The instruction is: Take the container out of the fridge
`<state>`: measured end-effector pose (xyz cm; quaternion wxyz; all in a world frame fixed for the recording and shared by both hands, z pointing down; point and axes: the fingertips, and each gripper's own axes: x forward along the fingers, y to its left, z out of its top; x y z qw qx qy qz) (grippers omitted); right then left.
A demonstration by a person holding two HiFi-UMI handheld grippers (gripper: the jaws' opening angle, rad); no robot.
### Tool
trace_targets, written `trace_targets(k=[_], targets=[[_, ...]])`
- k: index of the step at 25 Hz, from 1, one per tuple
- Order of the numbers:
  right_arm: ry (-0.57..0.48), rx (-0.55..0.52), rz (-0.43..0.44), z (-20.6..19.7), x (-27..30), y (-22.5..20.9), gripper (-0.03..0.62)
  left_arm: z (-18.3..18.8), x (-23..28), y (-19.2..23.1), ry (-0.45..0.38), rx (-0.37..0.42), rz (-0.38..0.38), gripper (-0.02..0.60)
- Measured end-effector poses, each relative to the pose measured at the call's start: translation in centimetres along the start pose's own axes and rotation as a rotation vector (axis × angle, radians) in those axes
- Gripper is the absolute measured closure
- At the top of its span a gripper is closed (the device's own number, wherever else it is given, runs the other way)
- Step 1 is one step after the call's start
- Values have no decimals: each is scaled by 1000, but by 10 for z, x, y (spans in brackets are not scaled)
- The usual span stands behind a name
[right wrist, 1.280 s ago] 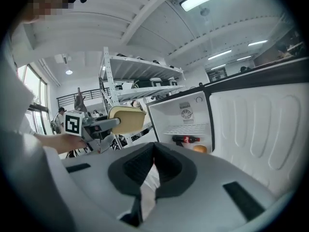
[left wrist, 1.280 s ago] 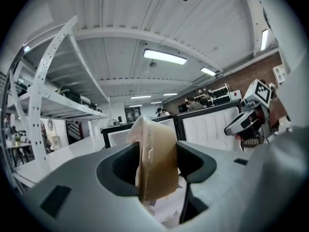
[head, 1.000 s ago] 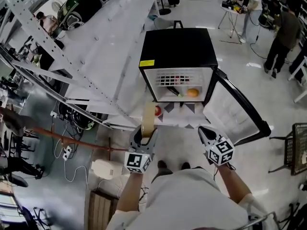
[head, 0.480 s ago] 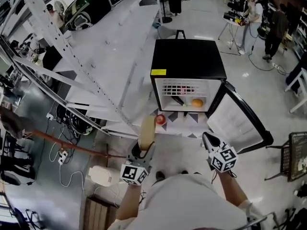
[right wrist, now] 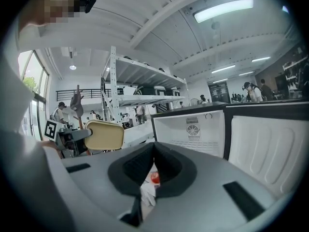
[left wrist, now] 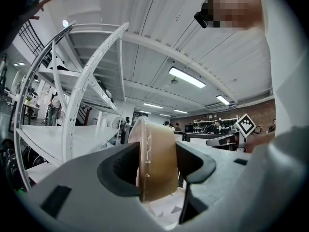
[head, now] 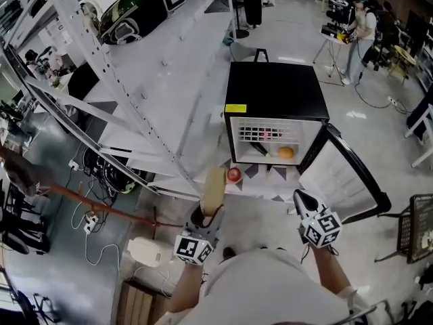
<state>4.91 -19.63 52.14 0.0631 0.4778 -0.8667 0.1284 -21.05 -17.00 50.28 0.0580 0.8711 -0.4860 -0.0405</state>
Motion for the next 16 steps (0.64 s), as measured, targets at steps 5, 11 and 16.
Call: trace_targets(k=[5, 11, 16], targets=[[8, 17, -3, -5, 5, 3, 588, -2, -4, 3, 8, 0, -1, 360], [18, 16, -1, -5, 5, 4, 588, 0, -3, 4, 6, -3, -7, 360], [25, 19, -7, -5, 8, 6, 588, -2, -4, 6, 11, 3, -17, 360]])
